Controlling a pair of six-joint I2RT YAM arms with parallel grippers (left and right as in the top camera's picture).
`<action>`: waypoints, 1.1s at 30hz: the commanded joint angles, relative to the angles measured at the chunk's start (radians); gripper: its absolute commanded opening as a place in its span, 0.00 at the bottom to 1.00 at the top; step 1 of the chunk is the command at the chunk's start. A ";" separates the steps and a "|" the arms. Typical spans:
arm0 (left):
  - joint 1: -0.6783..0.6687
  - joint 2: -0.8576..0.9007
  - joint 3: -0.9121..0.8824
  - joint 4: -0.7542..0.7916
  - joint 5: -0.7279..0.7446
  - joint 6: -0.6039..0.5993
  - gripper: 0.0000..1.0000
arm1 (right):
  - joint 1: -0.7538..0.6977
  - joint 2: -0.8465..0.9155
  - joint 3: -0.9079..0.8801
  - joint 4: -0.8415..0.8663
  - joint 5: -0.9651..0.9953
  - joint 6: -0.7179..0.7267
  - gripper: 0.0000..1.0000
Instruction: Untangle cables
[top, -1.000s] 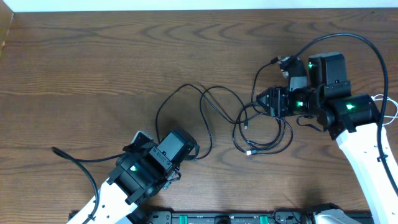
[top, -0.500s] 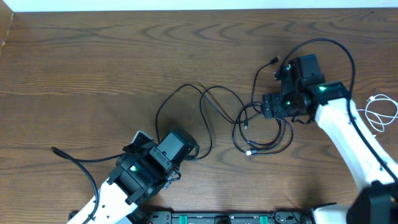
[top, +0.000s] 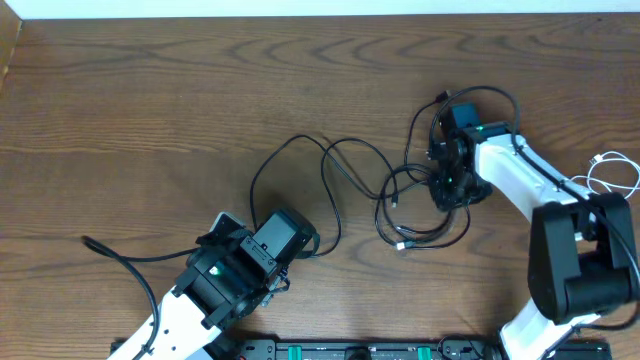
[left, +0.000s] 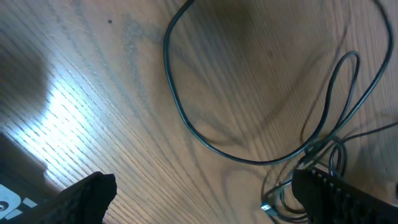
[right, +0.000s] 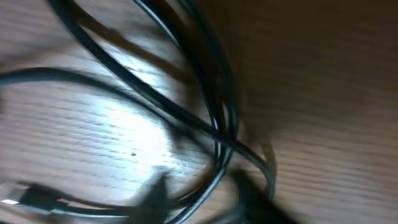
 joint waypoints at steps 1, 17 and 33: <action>0.005 -0.006 0.017 -0.010 -0.020 -0.004 0.96 | 0.005 0.003 0.000 -0.005 -0.019 -0.011 0.01; 0.005 -0.006 0.017 -0.009 -0.022 -0.004 0.96 | 0.005 -0.512 0.059 -0.036 -0.510 -0.224 0.01; 0.005 -0.006 0.017 -0.002 -0.074 -0.005 0.96 | 0.005 -0.690 0.058 0.095 -0.805 -0.154 0.01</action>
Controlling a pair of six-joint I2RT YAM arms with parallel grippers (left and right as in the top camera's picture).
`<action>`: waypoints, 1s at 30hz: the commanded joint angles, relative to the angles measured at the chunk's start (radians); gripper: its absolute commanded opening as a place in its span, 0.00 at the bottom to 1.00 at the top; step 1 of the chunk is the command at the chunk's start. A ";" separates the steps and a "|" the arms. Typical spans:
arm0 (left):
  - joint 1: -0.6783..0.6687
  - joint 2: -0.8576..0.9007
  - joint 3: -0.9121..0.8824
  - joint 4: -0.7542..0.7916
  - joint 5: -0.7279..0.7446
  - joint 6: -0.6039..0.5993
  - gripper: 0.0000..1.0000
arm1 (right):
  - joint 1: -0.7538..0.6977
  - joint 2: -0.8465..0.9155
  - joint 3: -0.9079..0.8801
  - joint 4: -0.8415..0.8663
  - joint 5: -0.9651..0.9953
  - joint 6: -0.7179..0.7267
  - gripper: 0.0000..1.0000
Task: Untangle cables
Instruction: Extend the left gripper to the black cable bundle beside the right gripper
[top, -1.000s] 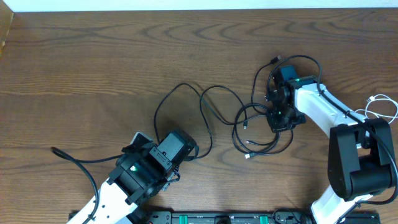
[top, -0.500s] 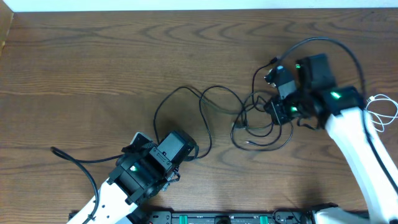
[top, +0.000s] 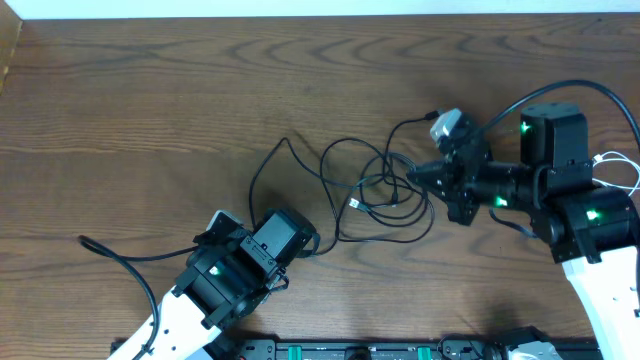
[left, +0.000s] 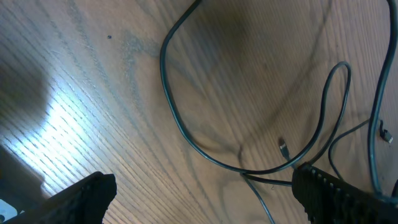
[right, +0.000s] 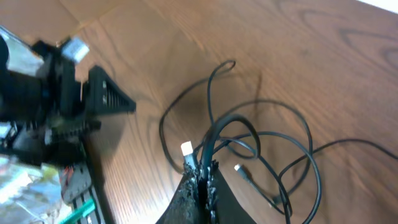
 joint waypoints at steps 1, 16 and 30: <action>0.005 -0.006 0.017 -0.006 -0.042 -0.004 0.96 | 0.005 0.026 0.009 0.064 -0.036 0.208 0.01; 0.005 -0.006 0.017 -0.037 -0.099 -0.003 0.96 | 0.095 0.114 0.008 0.239 0.237 0.137 0.01; -0.017 -0.005 0.017 0.350 0.165 0.798 0.96 | 0.120 0.175 0.008 0.245 0.642 0.684 0.01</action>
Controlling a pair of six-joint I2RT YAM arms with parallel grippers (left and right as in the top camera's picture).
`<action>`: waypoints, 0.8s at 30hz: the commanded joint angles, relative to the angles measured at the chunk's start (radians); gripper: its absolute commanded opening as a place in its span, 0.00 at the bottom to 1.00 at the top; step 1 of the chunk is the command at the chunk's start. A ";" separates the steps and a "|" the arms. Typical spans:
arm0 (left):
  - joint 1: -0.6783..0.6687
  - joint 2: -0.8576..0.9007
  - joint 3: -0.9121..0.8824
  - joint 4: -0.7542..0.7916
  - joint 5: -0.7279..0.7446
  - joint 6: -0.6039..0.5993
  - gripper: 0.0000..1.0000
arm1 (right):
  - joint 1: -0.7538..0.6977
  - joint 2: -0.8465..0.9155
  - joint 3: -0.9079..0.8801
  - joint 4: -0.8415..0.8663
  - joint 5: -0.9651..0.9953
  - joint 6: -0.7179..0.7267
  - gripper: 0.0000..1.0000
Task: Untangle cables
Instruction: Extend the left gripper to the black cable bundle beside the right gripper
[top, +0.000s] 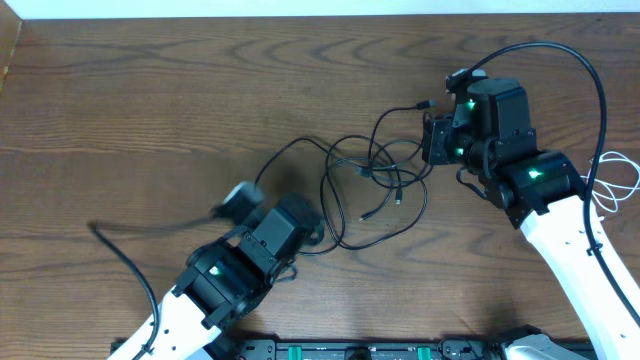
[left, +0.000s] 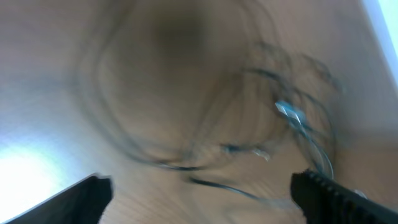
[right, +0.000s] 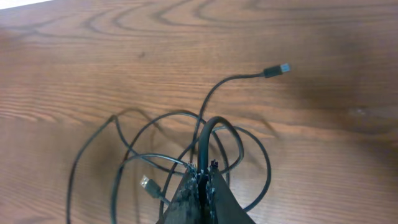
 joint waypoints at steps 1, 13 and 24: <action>-0.019 -0.003 0.016 0.117 0.187 0.490 0.96 | 0.006 -0.013 0.009 0.018 -0.063 0.042 0.01; -0.039 0.225 -0.006 0.404 0.195 0.258 0.86 | 0.006 -0.111 0.010 0.015 -0.156 0.042 0.01; -0.039 0.549 -0.006 0.754 0.498 0.000 0.72 | 0.006 -0.273 0.010 -0.008 -0.156 0.013 0.01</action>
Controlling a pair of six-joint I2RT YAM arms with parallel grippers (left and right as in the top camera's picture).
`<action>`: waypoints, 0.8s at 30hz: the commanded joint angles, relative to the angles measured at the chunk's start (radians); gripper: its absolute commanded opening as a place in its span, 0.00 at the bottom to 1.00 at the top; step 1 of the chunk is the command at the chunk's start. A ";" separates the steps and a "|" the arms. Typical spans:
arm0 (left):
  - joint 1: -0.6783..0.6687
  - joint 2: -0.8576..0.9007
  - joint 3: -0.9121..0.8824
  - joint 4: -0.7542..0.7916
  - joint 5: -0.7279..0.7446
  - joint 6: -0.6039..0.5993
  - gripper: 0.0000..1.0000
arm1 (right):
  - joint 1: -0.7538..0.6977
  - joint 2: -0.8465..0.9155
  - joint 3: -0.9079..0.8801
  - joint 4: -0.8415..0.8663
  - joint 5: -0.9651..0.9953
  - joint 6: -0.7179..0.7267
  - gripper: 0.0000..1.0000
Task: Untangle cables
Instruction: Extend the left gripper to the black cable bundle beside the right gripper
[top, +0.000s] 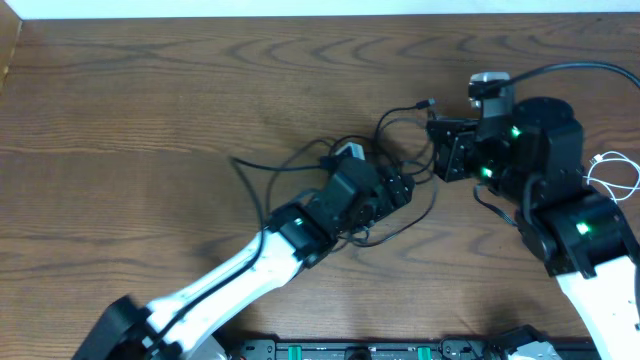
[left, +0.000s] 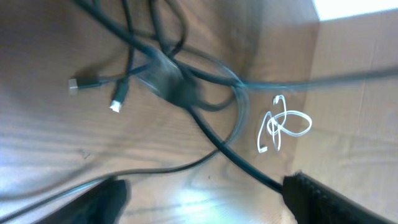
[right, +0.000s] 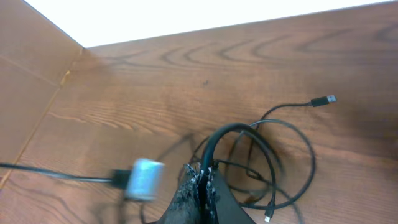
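A tangle of thin black cables (top: 378, 160) lies right of the table's centre, one plug (top: 430, 102) sticking out at the back. My right gripper (top: 440, 152) is shut on a black cable loop (right: 231, 128) and holds it up at the tangle's right side; its fingers (right: 198, 186) pinch the strand. My left gripper (top: 396, 190) hangs over the tangle's front part, open, fingers (left: 106, 198) wide apart. Below it are a blurred cable knot (left: 166, 79) and two small plugs (left: 82, 83). A thicker strand (left: 249, 163) runs down toward its right finger.
A thin white cable (top: 612, 175) lies coiled at the right table edge, also seen as a white cable (left: 283, 124) in the left wrist view. A cardboard wall (right: 31, 81) borders the table's left side. Bare wood (top: 150, 100) fills the left half.
My left arm has reached from the front left of the table to the tangle, its open gripper now over the cables. The right gripper still holds its strand, a little further right.
At first my right gripper was low on the tangle at the right and the left arm rested open at the front left. Then the right gripper held a strand lifted, the tangle shifted left. Later the left arm began moving; now it hovers at the tangle.
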 joint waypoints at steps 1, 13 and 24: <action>-0.001 0.103 -0.005 0.008 0.105 -0.085 0.70 | 0.006 -0.052 0.010 -0.006 -0.010 -0.013 0.01; 0.082 0.210 -0.005 0.246 0.390 -0.158 0.72 | 0.006 -0.129 0.010 -0.109 0.063 -0.065 0.01; 0.356 0.209 -0.005 0.300 0.465 -0.158 0.76 | 0.006 -0.152 0.010 -0.167 0.070 -0.066 0.01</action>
